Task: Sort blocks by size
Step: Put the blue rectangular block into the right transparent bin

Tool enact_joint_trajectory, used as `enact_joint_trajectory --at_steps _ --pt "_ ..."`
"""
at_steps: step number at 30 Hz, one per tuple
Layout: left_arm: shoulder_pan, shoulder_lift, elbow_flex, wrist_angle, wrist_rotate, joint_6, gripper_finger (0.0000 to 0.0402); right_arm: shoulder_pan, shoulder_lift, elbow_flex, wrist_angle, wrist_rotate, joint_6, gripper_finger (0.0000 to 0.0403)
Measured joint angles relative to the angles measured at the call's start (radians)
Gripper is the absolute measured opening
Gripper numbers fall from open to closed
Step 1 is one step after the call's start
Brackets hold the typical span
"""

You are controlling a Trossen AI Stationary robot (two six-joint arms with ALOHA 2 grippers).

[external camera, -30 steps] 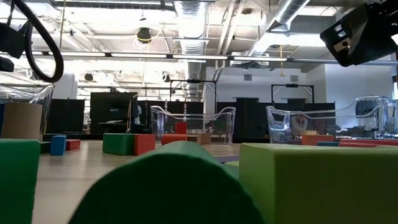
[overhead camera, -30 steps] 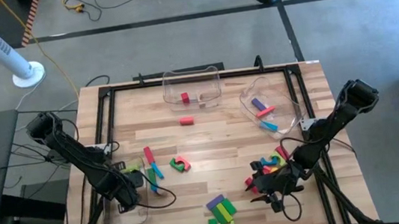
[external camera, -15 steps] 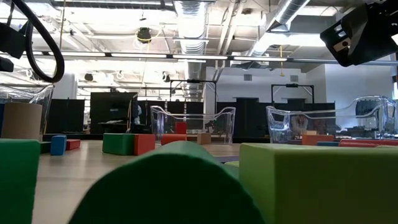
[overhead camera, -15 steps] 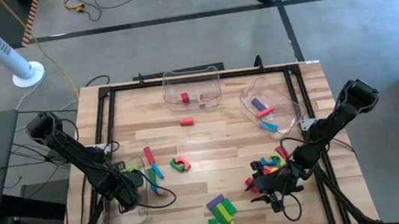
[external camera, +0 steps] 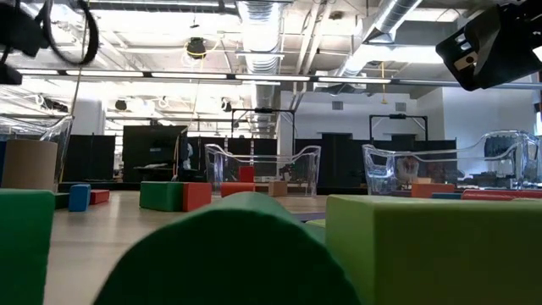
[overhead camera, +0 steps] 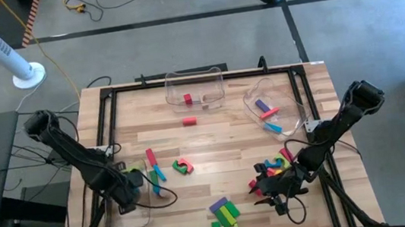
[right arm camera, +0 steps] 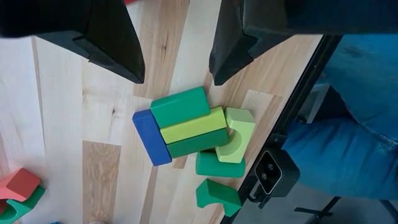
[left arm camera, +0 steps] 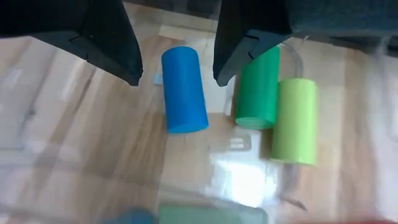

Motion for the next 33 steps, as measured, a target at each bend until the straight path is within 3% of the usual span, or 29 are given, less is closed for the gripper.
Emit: enact_joint_trajectory --at_steps 6,14,23,33 --pt "0.0 -0.1 0.057 0.008 -0.162 0.015 0.0188 -0.005 0.0 0.0 0.0 0.0 0.0 0.0217" --pt "0.001 -0.145 0.137 0.223 -0.392 0.282 0.0187 -0.047 0.0 0.0 0.001 0.0 -0.015 0.0217" --pt "0.036 -0.117 0.14 0.5 -0.444 0.582 0.0187 -0.121 0.0 0.0 0.08 -0.005 -0.136 0.0217" --pt "0.086 0.024 0.141 0.689 -0.446 0.848 0.0187 -0.195 0.0 0.0 0.152 -0.011 -0.23 0.0217"
